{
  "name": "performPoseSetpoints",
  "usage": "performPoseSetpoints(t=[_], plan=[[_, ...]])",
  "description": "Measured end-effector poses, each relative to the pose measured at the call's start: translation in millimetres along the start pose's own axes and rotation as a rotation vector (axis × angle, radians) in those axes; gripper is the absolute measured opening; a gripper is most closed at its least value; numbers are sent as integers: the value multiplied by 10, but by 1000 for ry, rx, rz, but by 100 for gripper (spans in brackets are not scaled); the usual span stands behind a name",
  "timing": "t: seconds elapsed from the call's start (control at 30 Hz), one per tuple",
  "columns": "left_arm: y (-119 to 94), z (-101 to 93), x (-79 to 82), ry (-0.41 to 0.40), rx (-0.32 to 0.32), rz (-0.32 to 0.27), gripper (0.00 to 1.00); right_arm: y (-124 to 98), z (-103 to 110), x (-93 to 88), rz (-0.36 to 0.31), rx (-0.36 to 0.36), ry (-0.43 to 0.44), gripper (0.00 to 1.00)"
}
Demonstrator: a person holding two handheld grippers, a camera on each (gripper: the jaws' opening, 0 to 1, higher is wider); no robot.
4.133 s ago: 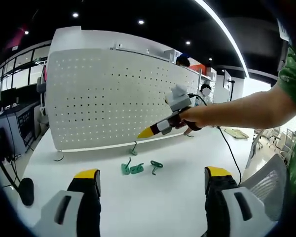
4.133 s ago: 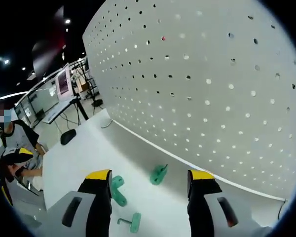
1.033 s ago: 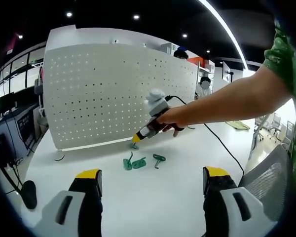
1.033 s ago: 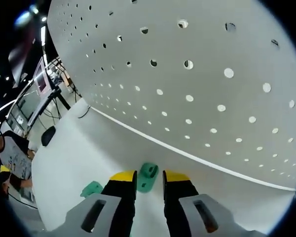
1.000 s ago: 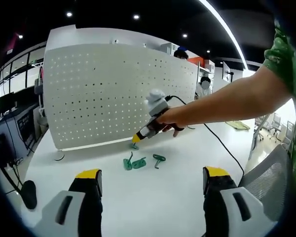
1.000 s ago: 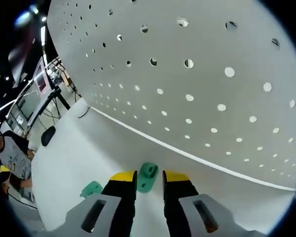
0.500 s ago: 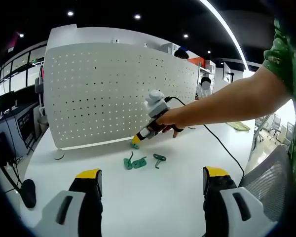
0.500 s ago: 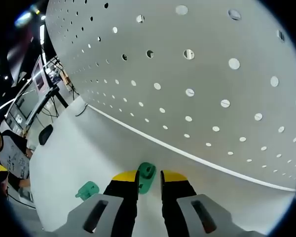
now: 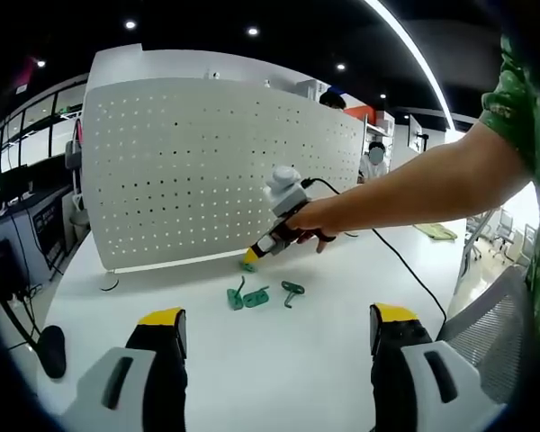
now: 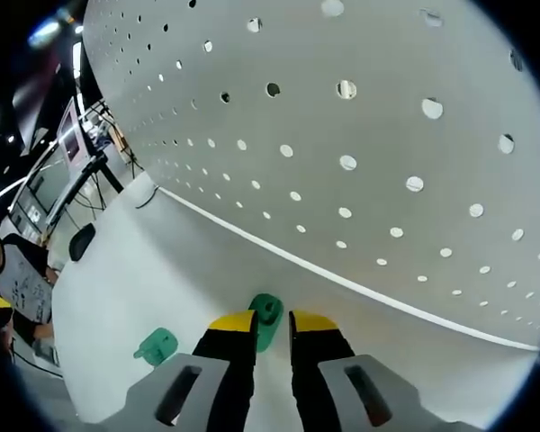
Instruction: Insert the hook assembly into the mounting plate slot until the hook locks in place.
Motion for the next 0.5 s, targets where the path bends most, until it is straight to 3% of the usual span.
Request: performPoseSetpoints(t=[0.5], plan=[[-9, 15, -3, -8, 6, -3, 86, 20, 8, 2, 1, 9, 12, 9]])
Point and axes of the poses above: the point that each gripper's makers call its tool centre point, and the gripper's own axes: y roughly forward along the fingers, z roughly to its left, x roughly out of its top, the point moved 3 cm from there along -y, roughly backward along the fingers, and after that the axes turned 14 degrees about y, right-handed, at the moved point
